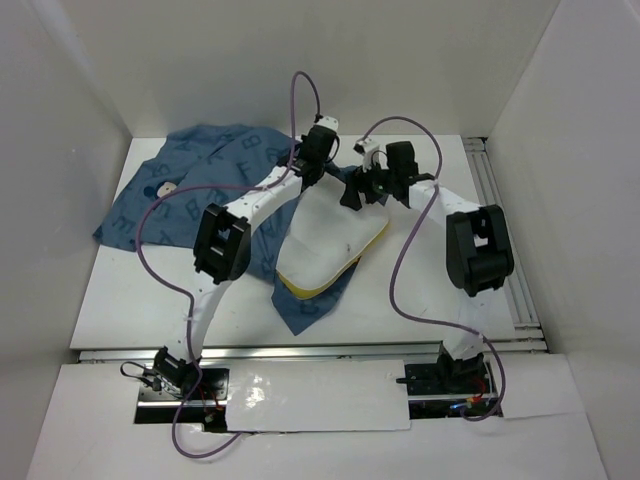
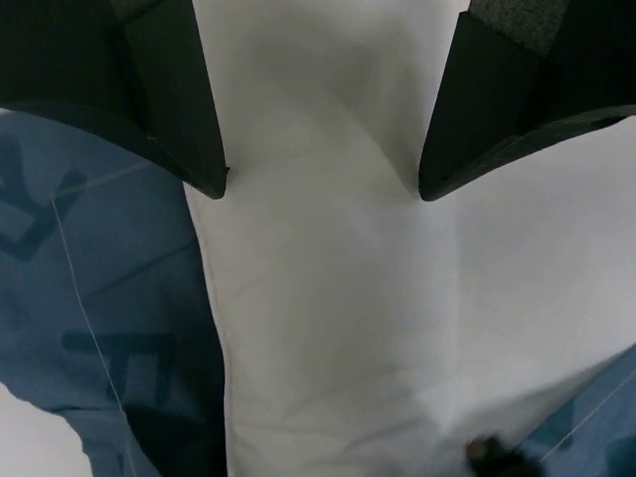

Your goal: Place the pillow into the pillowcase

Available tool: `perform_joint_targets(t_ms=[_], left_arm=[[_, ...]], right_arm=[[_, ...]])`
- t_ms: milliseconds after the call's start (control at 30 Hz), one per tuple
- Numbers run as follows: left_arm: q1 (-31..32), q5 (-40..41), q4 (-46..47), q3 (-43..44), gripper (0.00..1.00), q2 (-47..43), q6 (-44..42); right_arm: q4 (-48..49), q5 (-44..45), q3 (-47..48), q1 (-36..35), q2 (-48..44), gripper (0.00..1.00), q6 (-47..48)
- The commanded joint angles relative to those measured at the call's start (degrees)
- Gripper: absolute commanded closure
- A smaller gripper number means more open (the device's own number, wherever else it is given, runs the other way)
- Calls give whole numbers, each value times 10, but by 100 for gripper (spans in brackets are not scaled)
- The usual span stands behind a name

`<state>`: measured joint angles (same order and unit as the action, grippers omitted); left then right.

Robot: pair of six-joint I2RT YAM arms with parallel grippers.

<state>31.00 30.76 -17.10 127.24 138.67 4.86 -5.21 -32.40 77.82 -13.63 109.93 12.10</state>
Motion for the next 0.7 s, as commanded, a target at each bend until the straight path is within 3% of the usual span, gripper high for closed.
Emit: perform_joint_targets(t_ms=[0, 33, 67, 133, 167, 267, 400, 600, 667], left_arm=[[6, -48, 40, -4, 100, -30, -7], [6, -61, 40, -10, 100, -41, -1], [6, -69, 46, -24, 100, -52, -1], [12, -83, 46, -32, 100, -88, 4], [12, -90, 46, -32, 100, -97, 4], [17, -113, 23, -32, 100, -131, 4], [33, -127, 4, -61, 100, -181, 18], [81, -108, -42, -84, 100, -267, 20], [96, -125, -74, -84, 100, -291, 38]], right_arm=[[-84, -23, 73, -17, 58, 28, 49], [-95, -17, 80, -22, 70, 36, 56], [-95, 2, 80, -27, 77, 64, 57], [-95, 10, 80, -35, 85, 93, 57], [-81, 15, 75, -40, 72, 100, 57], [-38, 16, 34, -46, 9, 100, 40], [198, 53, -126, -79, -123, 100, -17], [347, 94, -230, -114, -245, 100, -41], [450, 123, -289, -127, -282, 100, -72]])
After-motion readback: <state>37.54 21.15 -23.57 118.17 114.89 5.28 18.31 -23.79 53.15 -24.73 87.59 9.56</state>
